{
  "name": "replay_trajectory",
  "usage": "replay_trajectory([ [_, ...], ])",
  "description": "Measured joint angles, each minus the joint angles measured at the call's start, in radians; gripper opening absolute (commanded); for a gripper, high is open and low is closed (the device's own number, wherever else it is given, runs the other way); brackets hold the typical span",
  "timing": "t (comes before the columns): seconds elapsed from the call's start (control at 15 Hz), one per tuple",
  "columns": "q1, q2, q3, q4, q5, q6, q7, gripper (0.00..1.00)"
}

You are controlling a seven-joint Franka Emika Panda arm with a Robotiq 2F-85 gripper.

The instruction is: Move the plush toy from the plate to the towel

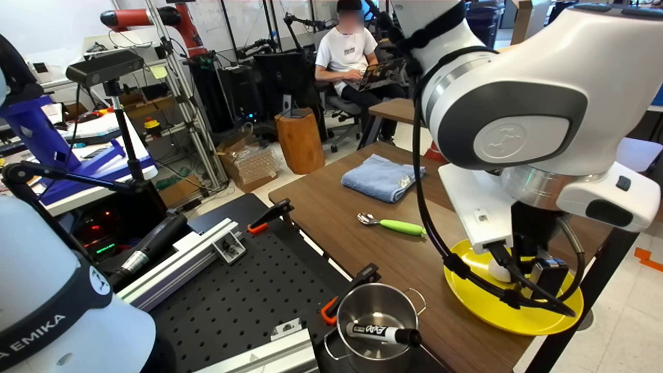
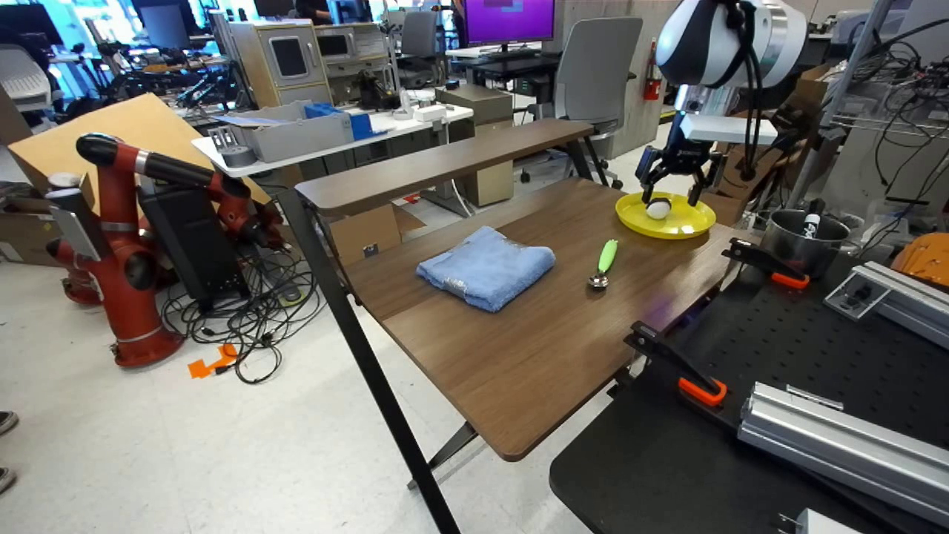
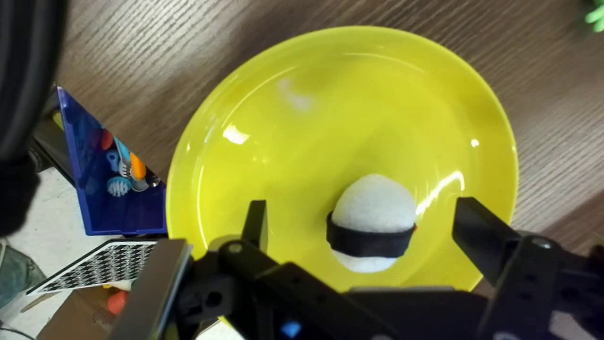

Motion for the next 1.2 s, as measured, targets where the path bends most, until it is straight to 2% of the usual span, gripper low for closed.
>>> replay_trajectory([
  [0.07,0.0,0.002,0.0,0.01,0.0,-0.014,0.001,1.0],
  [0.13,0.0,0.005,0.0,0.021,0.0,-0.03,0.002,0.75],
  [0.2,0.0,0.011,0.0,0.032,0.0,-0.047,0.003,0.74],
  [0.67,0.0,0.068,-0.002,0.09,0.0,-0.075,0.008,0.19],
  [0.8,0.0,0.079,-0.002,0.103,0.0,-0.079,0.011,0.07],
  [0.87,0.0,0.079,-0.002,0.108,0.0,-0.084,0.012,0.03],
  [0.93,0.0,0.079,-0.002,0.112,0.0,-0.09,0.012,0.06],
  [1.2,0.001,0.076,-0.002,0.111,0.0,-0.091,0.013,0.05],
])
